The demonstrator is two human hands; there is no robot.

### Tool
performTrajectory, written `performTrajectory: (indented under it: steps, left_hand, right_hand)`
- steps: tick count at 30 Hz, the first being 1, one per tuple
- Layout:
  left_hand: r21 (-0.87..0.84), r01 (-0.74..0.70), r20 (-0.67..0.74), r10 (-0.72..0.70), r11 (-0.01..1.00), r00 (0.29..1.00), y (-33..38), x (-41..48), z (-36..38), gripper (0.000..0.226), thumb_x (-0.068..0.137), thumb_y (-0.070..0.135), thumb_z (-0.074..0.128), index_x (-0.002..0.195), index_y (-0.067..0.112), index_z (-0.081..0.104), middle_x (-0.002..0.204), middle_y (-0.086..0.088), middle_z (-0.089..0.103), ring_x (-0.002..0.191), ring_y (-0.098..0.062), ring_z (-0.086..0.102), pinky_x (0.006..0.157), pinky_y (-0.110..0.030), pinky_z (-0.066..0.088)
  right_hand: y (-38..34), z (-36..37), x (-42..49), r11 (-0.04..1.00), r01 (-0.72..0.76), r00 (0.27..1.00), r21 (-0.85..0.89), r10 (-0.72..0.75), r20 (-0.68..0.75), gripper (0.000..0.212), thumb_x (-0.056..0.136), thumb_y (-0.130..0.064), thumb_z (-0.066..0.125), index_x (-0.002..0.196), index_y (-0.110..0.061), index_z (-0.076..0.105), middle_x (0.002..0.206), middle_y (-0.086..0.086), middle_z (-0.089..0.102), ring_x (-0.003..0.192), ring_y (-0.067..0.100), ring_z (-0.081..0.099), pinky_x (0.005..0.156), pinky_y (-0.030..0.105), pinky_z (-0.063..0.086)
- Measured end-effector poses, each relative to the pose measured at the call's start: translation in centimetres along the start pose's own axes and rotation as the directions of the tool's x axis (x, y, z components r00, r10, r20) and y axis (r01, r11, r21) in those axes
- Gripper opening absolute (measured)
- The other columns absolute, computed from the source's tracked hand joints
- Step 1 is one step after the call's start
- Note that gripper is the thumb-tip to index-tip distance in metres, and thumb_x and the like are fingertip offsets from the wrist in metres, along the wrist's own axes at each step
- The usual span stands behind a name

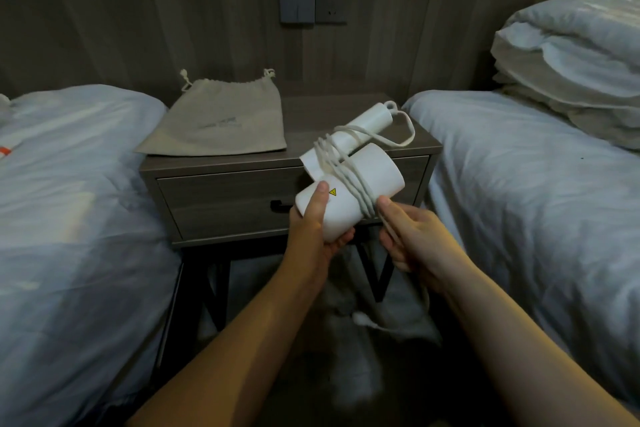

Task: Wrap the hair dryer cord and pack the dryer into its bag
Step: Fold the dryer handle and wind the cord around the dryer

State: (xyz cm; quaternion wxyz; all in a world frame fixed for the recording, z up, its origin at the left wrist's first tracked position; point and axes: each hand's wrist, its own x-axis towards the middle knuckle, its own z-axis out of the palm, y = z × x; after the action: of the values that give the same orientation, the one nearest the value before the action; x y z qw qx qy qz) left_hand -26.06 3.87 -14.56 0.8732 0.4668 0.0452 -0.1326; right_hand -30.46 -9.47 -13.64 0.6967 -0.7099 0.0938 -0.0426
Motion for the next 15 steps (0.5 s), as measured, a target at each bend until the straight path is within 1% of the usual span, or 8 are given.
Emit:
performTrajectory:
  steps: [1,3,4,6,8,10,12,15]
  left_hand:
    - [0.013,-0.011,0.004,0.011,1.000,1.000,-0.2,-0.1,0.0,0.050,0.085,0.042,0.059,0.127,0.018,0.046,0.116,-0.011,0.061,0.085,-0.020,0.064,0.058,-0.028,0.054]
    - [0.025,0.000,0.017,0.000,1.000,1.000,-0.5,-0.2,0.0,0.064,0.075,0.046,0.064,0.128,0.019,0.043,0.122,-0.014,0.059,0.088,-0.022,0.064,0.057,-0.029,0.054]
    - [0.034,0.018,0.034,-0.019,0.999,0.999,-0.5,-0.2,0.0,0.071,0.069,0.047,0.064,0.130,0.019,0.042,0.124,-0.016,0.058,0.086,-0.023,0.064,0.056,-0.029,0.054]
    - [0.084,0.076,0.087,-0.084,0.994,0.993,-0.1,-0.2,-0.2,0.074,0.065,0.046,0.065,0.130,0.020,0.041,0.127,-0.017,0.056,0.086,-0.025,0.064,0.058,-0.031,0.055]
    - [0.169,0.133,0.145,-0.159,0.977,0.977,0.9,0.0,-0.9,0.065,0.065,0.040,0.068,0.123,0.021,0.046,0.128,-0.014,0.055,0.099,-0.027,0.063,0.067,-0.038,0.058]
    - [0.252,0.148,0.215,-0.204,0.956,0.955,2.0,0.2,-1.6,0.045,0.073,0.029,0.070,0.113,0.023,0.050,0.121,-0.009,0.054,0.104,-0.027,0.060,0.075,-0.043,0.058]
    - [0.327,0.140,0.253,-0.229,0.935,0.940,2.9,0.4,-2.0,0.030,0.080,0.018,0.066,0.105,0.025,0.051,0.113,-0.006,0.054,0.100,-0.026,0.060,0.073,-0.043,0.059]
    - [0.409,0.087,0.257,-0.206,0.908,0.944,3.5,0.4,-2.1,0.025,0.081,0.014,0.063,0.099,0.027,0.052,0.106,-0.003,0.057,0.092,-0.022,0.061,0.068,-0.041,0.058]
  right_hand:
    - [0.1,0.2,-0.1,1.000,-0.008,1.000,0.013,0.008,0.004,0.041,0.090,-0.042,0.052,0.054,-0.025,0.060,0.048,0.004,0.043,0.034,0.011,0.026,0.036,0.015,0.018]
    - [0.2,0.2,-0.1,0.998,-0.032,0.999,0.061,0.031,0.006,0.038,0.089,-0.039,0.055,0.056,-0.024,0.060,0.046,0.003,0.042,0.032,0.010,0.025,0.035,0.013,0.017]
    - [0.3,0.0,0.0,0.996,-0.043,0.999,0.082,0.042,0.013,0.035,0.089,-0.038,0.055,0.058,-0.023,0.061,0.045,0.003,0.041,0.032,0.009,0.024,0.034,0.013,0.016]
    - [0.1,-0.6,0.1,0.992,-0.068,0.997,0.105,0.065,0.028,0.032,0.089,-0.034,0.056,0.060,-0.020,0.060,0.043,0.001,0.037,0.031,0.008,0.022,0.034,0.012,0.014]
    - [-0.1,-1.3,0.2,0.989,-0.105,0.993,0.107,0.099,0.059,0.030,0.090,-0.027,0.055,0.061,-0.018,0.055,0.043,0.000,0.035,0.030,0.006,0.020,0.034,0.011,0.012]
    - [-0.2,-1.8,0.1,0.987,-0.135,0.986,0.089,0.125,0.111,0.023,0.090,-0.018,0.055,0.067,-0.015,0.056,0.042,-0.001,0.034,0.029,0.005,0.020,0.033,0.010,0.013]
    - [-0.1,-2.1,-0.1,0.987,-0.145,0.981,0.069,0.134,0.143,0.016,0.089,-0.013,0.054,0.074,-0.011,0.057,0.040,-0.003,0.034,0.029,0.005,0.021,0.033,0.010,0.014]
    - [0.1,-1.8,-0.2,0.992,-0.125,0.983,0.024,0.120,0.139,0.023,0.091,-0.018,0.054,0.069,-0.012,0.056,0.039,-0.001,0.034,0.030,0.007,0.020,0.034,0.011,0.014]
